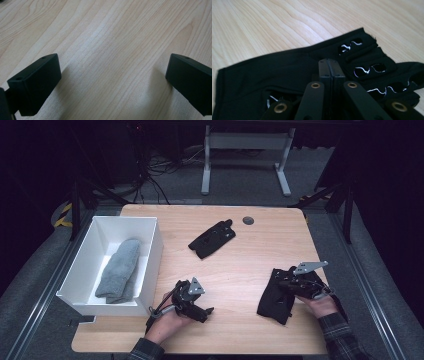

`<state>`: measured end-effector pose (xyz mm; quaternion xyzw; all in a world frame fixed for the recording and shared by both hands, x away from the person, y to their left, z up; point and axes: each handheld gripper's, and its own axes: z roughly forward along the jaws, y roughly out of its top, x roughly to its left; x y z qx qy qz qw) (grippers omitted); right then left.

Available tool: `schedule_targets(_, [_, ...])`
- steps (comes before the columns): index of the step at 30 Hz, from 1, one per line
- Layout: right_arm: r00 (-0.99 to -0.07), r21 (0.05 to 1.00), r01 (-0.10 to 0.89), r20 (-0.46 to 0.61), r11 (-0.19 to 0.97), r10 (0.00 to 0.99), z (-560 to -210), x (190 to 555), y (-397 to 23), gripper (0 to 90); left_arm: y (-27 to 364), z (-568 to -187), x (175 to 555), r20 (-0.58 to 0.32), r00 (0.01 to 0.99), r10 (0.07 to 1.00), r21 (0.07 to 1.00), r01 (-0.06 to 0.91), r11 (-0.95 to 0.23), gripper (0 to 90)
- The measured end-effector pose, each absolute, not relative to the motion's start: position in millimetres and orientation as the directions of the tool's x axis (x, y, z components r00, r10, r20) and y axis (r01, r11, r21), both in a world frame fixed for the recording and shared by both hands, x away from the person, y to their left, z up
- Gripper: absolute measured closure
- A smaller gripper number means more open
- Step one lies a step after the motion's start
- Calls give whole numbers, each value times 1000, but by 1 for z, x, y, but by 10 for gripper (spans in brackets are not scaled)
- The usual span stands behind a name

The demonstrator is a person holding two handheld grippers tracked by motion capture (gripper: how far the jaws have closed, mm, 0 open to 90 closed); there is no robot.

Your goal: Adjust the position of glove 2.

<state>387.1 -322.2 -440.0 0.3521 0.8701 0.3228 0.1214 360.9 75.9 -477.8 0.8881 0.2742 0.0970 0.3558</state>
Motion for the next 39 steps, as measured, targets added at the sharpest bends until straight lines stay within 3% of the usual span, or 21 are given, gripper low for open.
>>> schedule_targets(28, [-900, 658, 346, 31, 669, 434, -450, 368, -239, 900, 75, -478, 361, -22, 828, 560, 686, 420, -594, 1])
schedule_targets(39, [-820, 718, 401, 4, 569, 573, -443, 368, -274, 455, 71, -474, 363, -19, 826, 564, 656, 436, -616, 3])
